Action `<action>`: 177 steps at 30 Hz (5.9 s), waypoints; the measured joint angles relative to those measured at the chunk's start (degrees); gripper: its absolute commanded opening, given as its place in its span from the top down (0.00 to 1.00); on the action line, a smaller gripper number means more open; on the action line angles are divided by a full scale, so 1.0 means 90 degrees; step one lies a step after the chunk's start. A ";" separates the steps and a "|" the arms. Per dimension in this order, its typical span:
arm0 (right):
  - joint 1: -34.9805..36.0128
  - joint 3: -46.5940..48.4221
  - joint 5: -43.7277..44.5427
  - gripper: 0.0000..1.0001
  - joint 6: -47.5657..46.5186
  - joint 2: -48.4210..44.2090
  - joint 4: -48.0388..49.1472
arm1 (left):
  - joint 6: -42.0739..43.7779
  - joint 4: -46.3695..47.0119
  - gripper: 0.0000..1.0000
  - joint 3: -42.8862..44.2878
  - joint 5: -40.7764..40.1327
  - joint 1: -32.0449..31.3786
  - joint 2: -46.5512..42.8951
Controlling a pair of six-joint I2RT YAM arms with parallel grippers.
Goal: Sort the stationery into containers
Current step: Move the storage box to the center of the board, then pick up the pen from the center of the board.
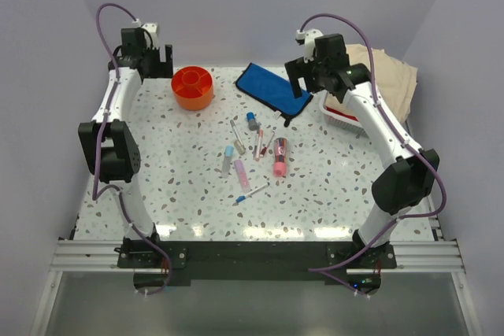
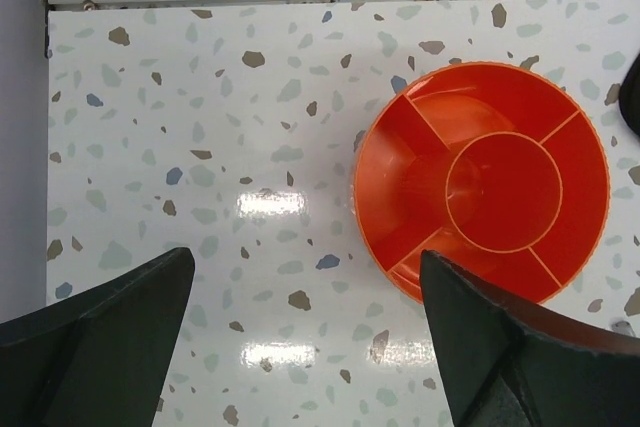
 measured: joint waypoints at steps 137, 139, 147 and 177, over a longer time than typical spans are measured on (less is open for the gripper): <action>0.3126 -0.2443 0.0119 0.26 0.2841 0.1236 0.1503 | -0.0080 0.1263 0.41 -0.5268 0.0770 -0.0573 -0.5149; 0.3133 -0.2441 0.0092 0.27 0.2846 0.1292 0.1508 | -0.0080 0.1197 0.41 -0.5268 0.0622 -0.0505 -0.5464; 0.3218 -0.2276 0.0000 0.32 0.2815 0.1605 0.1630 | -0.0078 0.1003 0.41 -0.5615 0.0124 -0.0233 -0.5887; 0.3048 -0.2217 0.0294 1.00 0.1780 0.0493 0.1195 | 0.0323 0.0733 0.38 -0.5654 -0.0036 -0.0087 -0.5957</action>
